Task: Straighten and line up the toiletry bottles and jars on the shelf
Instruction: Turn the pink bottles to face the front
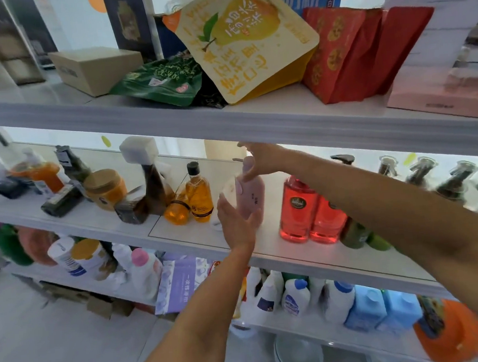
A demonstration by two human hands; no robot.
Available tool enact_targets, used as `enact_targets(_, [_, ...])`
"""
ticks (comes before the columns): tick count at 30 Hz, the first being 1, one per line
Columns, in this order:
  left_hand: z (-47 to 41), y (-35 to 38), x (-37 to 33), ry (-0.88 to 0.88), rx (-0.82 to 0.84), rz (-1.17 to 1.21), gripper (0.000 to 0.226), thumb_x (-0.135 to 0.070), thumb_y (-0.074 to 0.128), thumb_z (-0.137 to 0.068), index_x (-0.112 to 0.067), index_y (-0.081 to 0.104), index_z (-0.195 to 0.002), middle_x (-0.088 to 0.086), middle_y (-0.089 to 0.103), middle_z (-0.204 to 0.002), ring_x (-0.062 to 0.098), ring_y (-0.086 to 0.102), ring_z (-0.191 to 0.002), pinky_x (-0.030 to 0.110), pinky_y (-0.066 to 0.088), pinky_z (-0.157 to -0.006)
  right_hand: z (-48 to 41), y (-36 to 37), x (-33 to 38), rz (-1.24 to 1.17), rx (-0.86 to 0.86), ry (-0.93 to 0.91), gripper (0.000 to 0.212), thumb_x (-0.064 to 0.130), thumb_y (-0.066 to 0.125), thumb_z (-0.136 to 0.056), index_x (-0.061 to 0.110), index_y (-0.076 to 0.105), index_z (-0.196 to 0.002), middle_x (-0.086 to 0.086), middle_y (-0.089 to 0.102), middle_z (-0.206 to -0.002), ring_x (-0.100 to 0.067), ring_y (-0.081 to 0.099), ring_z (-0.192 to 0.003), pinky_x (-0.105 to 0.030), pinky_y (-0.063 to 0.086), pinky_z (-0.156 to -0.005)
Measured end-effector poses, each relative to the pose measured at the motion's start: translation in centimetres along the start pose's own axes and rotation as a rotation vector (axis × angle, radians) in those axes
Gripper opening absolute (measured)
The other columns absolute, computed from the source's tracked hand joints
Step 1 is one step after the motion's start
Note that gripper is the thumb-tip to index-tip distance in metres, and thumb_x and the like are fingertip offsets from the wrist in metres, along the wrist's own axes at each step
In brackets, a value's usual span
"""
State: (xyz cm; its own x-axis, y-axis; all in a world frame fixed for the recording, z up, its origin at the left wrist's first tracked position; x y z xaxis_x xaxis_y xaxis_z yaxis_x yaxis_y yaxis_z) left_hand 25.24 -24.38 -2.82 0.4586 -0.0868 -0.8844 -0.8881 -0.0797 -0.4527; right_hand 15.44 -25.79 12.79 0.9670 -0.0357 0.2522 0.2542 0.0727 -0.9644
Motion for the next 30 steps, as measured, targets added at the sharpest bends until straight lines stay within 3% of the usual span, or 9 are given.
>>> enact_targets(3, [-1.2, 0.8, -1.1, -0.003, 0.164, 0.068, 0.094, -0.029, 0.073, -0.08, -0.015, 0.013, -0.151, 0.008, 0.04, -0.148, 0.026, 0.04, -0.135, 0.039, 0.041, -0.104, -1.6, 2.0, 0.4, 0.069, 0.003, 0.023, 0.06, 0.03, 0.072, -0.077, 0.011, 0.049, -0.13, -0.008, 0.059, -0.127, -0.028, 0.054, -0.118, -0.03, 0.044, -0.091])
enact_targets(5, [-1.2, 1.0, -1.7, -0.002, 0.208, 0.092, 0.079, -0.025, 0.071, -0.082, -0.014, 0.026, -0.147, 0.009, 0.051, -0.139, 0.026, 0.049, -0.128, 0.039, 0.044, -0.102, -2.0, 1.9, 0.3, 0.106, -0.058, 0.025, 0.033, 0.021, 0.066, -0.078, 0.01, 0.063, -0.109, -0.007, 0.065, -0.113, -0.027, 0.06, -0.107, -0.026, 0.043, -0.076])
enact_targets(8, [-0.9, 1.0, -2.1, 0.021, 0.189, 0.025, 0.062, -0.024, 0.07, -0.082, -0.011, 0.042, -0.136, 0.008, 0.056, -0.131, 0.025, 0.053, -0.122, 0.036, 0.047, -0.098, -1.7, 1.4, 0.0, 0.113, -0.049, 0.044, 0.022, 0.018, 0.068, -0.074, 0.011, 0.068, -0.095, -0.006, 0.069, -0.101, -0.026, 0.064, -0.097, -0.023, 0.039, -0.069])
enact_targets(14, [0.1, 2.7, -2.7, 0.087, 0.207, -0.083, 0.053, -0.026, 0.072, -0.081, -0.012, 0.048, -0.126, 0.007, 0.059, -0.122, 0.023, 0.058, -0.113, 0.026, 0.046, -0.083, -0.4, 0.7, -1.5, 0.168, -0.04, 0.052, 0.024, 0.018, 0.073, -0.072, 0.01, 0.071, -0.094, -0.008, 0.069, -0.104, -0.026, 0.063, -0.098, -0.025, 0.04, -0.068])
enact_targets(21, [0.9, 2.7, -3.2, 0.12, 0.18, -0.098, 0.055, -0.027, 0.074, -0.078, -0.011, 0.048, -0.124, 0.007, 0.059, -0.118, 0.023, 0.057, -0.109, 0.03, 0.051, -0.085, 0.0, 1.1, -1.1, 0.313, -0.005, 0.058, 0.038, 0.017, 0.076, -0.074, 0.006, 0.063, -0.108, -0.012, 0.064, -0.114, -0.029, 0.061, -0.105, -0.031, 0.048, -0.076])
enact_targets(23, [0.7, 2.7, -3.1, 0.135, 0.202, -0.107, 0.058, -0.03, 0.074, -0.079, -0.012, 0.046, -0.127, 0.006, 0.057, -0.12, 0.022, 0.056, -0.111, 0.031, 0.051, -0.086, -0.5, 1.3, -0.7, 0.332, 0.016, 0.053, 0.042, 0.024, 0.076, -0.075, 0.008, 0.061, -0.11, -0.009, 0.063, -0.117, -0.028, 0.06, -0.107, -0.029, 0.046, -0.074])
enact_targets(25, [0.7, 2.3, -2.8, 0.178, 0.233, -0.132, 0.063, -0.04, 0.069, -0.082, -0.012, 0.043, -0.132, 0.005, 0.05, -0.128, 0.02, 0.052, -0.116, 0.03, 0.048, -0.086, -1.3, 1.2, 0.2, 0.306, -0.001, 0.029, 0.051, 0.039, 0.073, -0.076, 0.011, 0.057, -0.116, -0.006, 0.06, -0.121, -0.026, 0.057, -0.112, -0.032, 0.047, -0.083])
enact_targets(28, [-0.1, -0.6, -0.7, 0.237, 0.089, -0.187, 0.053, -0.047, 0.053, -0.091, -0.01, 0.046, -0.129, 0.008, 0.046, -0.131, 0.022, 0.05, -0.117, 0.033, 0.048, -0.086, -3.2, 1.6, 2.5, 0.174, -0.067, -0.03, 0.054, 0.041, 0.063, -0.085, 0.01, 0.051, -0.127, -0.006, 0.054, -0.131, -0.024, 0.05, -0.121, -0.037, 0.043, -0.097])
enact_targets(30, [-1.6, -3.1, 1.4, 0.15, -0.042, -0.251, 0.047, -0.046, 0.046, -0.095, -0.008, 0.048, -0.124, 0.01, 0.05, -0.127, 0.024, 0.05, -0.116, 0.033, 0.046, -0.09, -4.8, 2.7, 3.8, 0.083, -0.075, -0.027, 0.049, 0.032, 0.06, -0.089, 0.007, 0.05, -0.13, -0.008, 0.052, -0.135, -0.025, 0.048, -0.124, -0.035, 0.041, -0.101])
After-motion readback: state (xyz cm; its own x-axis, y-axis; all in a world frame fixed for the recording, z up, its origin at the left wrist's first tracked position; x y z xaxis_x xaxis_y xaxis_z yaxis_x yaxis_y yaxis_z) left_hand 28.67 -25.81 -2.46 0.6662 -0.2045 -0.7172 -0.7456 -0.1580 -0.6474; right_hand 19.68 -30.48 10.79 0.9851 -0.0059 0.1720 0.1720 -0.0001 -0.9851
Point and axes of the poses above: each hand's wrist, its own z-axis away from the middle knuckle, its own y-axis out of the palm, x = y × z, the point moved 9 cm from there along -z, towards the middle knuckle
